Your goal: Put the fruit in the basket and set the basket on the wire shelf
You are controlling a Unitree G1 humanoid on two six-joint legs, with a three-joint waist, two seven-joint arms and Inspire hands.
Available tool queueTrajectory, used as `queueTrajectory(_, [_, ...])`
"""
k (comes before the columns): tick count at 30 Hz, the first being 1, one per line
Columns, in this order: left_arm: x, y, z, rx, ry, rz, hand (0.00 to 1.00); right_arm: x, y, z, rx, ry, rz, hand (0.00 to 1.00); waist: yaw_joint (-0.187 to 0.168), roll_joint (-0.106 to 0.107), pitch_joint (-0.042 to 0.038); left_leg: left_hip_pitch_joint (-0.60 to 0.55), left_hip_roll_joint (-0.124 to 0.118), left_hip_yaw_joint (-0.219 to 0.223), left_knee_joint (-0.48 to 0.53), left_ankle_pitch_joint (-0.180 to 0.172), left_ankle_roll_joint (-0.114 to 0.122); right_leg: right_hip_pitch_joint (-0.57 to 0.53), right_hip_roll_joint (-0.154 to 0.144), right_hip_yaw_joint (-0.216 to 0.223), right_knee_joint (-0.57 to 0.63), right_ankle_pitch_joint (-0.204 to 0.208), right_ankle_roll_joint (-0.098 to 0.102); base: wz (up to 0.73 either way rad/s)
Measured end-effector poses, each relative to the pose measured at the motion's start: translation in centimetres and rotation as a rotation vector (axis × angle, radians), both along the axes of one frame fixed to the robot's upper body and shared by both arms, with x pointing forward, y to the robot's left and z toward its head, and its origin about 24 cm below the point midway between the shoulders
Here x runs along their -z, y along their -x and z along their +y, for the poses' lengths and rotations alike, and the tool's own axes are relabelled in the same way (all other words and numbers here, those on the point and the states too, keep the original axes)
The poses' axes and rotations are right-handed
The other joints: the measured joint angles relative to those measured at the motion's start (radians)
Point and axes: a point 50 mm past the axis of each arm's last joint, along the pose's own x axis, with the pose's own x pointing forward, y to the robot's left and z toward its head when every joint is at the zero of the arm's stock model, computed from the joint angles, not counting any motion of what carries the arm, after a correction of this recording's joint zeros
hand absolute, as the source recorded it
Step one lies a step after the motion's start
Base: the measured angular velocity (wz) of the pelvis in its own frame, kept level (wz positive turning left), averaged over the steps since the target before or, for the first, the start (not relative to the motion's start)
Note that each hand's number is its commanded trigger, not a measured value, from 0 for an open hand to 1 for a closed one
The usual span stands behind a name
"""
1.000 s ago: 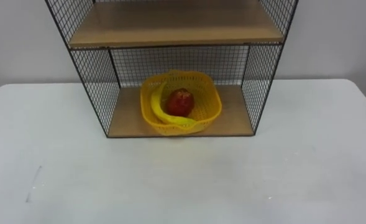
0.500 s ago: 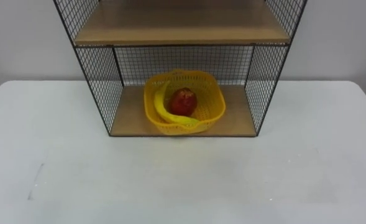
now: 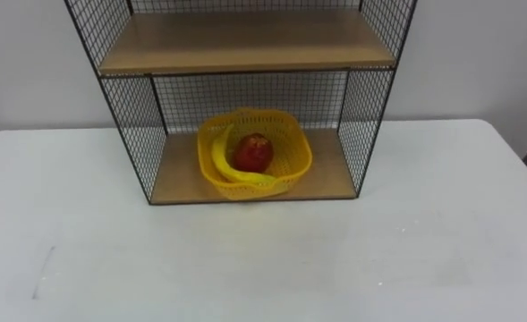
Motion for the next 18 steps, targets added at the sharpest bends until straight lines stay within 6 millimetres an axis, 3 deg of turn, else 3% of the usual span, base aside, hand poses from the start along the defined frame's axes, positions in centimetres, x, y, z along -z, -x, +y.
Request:
queueTrajectory(2, [0.6, -1.9, -0.4, 0.204, 0.073, 0.023, 0.0, 0.4, -1.8, 0.3, -0.252, -0.062, 0.04, 0.0, 0.016, -0.004, 0.0016, 0.007, 0.001, -0.001, -0.005, 0.003, -0.004, 0.013, 0.004, -0.002, -0.018, 0.01, -0.001, 0.0])
queueTrajectory(4, [1.4, -5.2, -1.2, 0.453, 0.133, 0.038, 0.0, 1.0, -4.2, 1.2, -0.534, -0.159, 0.08, 0.0, 0.017, -0.013, 0.0082, 0.019, 0.002, -0.007, -0.019, 0.025, -0.001, 0.029, 0.008, -0.009, -0.043, 0.023, -0.002, 0.07])
queueTrajectory(8, [1.9, -9.6, -2.1, 0.734, 0.161, 0.036, 0.0, 1.8, -6.1, 3.0, -0.837, -0.279, 0.125, 0.0, 0.02, -0.028, 0.0185, 0.031, 0.001, -0.006, -0.047, 0.045, 0.0, 0.038, 0.01, -0.013, -0.064, 0.033, -0.002, 0.01])
queueTrajectory(10, [2.1, -11.4, -2.7, 0.816, 0.166, 0.014, 0.0, 2.1, -6.9, 4.1, -0.951, -0.321, 0.137, 0.0, 0.021, -0.026, 0.0285, 0.037, 0.002, 0.008, -0.058, 0.054, -0.003, 0.037, 0.015, 0.005, -0.067, 0.041, -0.001, -0.22])
queueTrajectory(12, [2.1, -12.3, -3.2, 0.881, 0.173, -0.008, 0.0, 2.3, -7.5, 4.5, -1.017, -0.343, 0.135, 0.0, 0.018, -0.021, 0.0305, 0.036, 0.004, 0.018, -0.061, 0.054, -0.003, 0.035, 0.017, 0.011, -0.075, 0.045, -0.003, -0.18])
queueTrajectory(18, [2.4, -12.5, -4.4, 0.977, 0.228, 0.014, 0.0, 2.5, -7.8, 5.5, -1.076, -0.39, 0.125, 0.0, 0.015, -0.017, 0.0322, 0.026, 0.002, 0.023, -0.068, 0.058, -0.002, 0.021, 0.018, 0.018, -0.079, 0.052, 0.002, -0.02])
